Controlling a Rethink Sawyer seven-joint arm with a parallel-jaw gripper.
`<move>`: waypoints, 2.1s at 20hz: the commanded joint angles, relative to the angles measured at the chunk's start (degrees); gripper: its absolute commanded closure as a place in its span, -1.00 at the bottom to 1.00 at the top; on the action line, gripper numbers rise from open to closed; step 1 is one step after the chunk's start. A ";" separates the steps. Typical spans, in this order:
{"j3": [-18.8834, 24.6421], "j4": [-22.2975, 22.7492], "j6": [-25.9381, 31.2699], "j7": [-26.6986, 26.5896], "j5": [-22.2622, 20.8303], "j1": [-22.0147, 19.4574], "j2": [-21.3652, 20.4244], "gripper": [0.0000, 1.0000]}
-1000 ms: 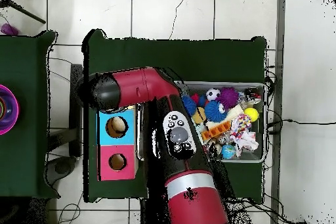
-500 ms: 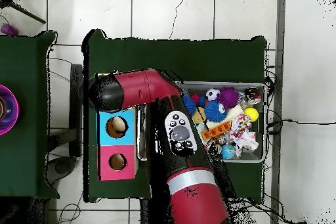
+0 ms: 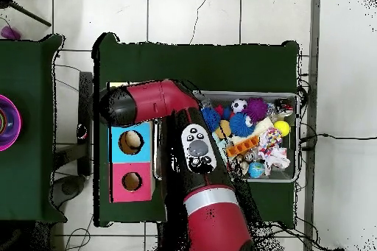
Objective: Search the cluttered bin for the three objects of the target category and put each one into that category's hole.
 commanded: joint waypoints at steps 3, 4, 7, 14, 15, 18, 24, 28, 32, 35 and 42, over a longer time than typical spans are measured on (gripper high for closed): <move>-2.85 1.75 -4.41 4.92 -4.33 1.63 8.17 1.00; -2.93 1.86 -4.58 4.86 -4.15 1.62 8.27 1.00; -3.36 1.84 -4.55 4.95 -3.76 1.91 8.60 1.00; -5.39 0.61 -5.64 5.75 -3.74 3.08 11.50 1.00; -5.63 0.58 -6.29 6.02 -3.65 3.22 12.10 1.00; -6.10 0.33 -7.48 6.33 -3.13 3.43 13.40 1.00; -6.63 -0.49 -8.29 5.99 -2.36 3.74 14.81 1.00; -7.37 -0.61 -6.92 5.94 -2.15 4.43 13.87 1.00; -8.25 0.26 -6.86 6.32 -2.04 5.23 12.32 1.00; -8.34 1.97 -3.42 5.45 -1.25 5.44 8.73 1.00; -9.41 5.30 1.58 5.36 0.38 6.45 2.16 1.00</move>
